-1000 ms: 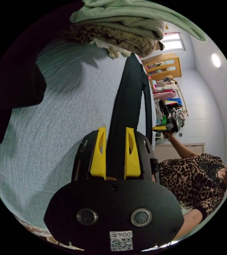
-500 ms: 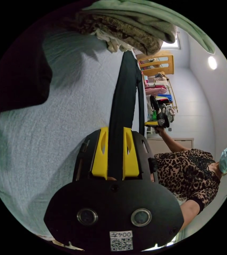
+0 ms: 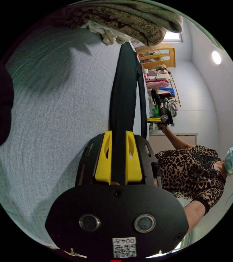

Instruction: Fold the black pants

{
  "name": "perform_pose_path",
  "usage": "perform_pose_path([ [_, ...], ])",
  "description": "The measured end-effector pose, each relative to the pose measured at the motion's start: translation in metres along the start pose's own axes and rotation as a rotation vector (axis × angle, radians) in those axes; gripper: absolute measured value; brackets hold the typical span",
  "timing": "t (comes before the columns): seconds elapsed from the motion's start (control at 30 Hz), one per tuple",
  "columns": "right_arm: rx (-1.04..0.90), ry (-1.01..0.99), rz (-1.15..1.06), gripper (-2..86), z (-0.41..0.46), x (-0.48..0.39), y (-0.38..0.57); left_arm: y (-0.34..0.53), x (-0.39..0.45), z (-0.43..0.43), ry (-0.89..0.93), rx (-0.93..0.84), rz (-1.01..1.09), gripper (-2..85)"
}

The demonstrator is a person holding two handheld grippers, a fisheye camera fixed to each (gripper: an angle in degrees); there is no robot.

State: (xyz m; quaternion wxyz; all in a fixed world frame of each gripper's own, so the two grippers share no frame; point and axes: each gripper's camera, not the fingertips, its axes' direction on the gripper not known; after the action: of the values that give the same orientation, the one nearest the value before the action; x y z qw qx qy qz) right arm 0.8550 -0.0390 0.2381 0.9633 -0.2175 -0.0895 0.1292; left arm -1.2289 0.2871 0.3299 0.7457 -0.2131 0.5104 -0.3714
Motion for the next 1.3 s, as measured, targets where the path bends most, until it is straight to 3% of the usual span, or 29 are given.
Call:
perform_pose_path([
  [0.6,0.007,0.002,0.016,0.0,-0.022,0.007,-0.041,0.010,-0.019,0.036,0.003,-0.002,0.007,1.7],
  [0.9,0.014,0.020,0.012,-0.2,-0.036,0.010,-0.065,0.020,-0.025,0.095,0.010,-0.050,0.035,1.5],
  [1.1,0.027,-0.037,0.046,-0.1,-0.048,0.023,-0.080,0.041,-0.022,0.138,-0.086,0.007,0.059,1.3],
  [1.3,0.053,-0.045,0.023,-0.7,-0.060,0.031,-0.092,0.081,0.017,0.195,-0.349,0.137,0.046,1.1],
])
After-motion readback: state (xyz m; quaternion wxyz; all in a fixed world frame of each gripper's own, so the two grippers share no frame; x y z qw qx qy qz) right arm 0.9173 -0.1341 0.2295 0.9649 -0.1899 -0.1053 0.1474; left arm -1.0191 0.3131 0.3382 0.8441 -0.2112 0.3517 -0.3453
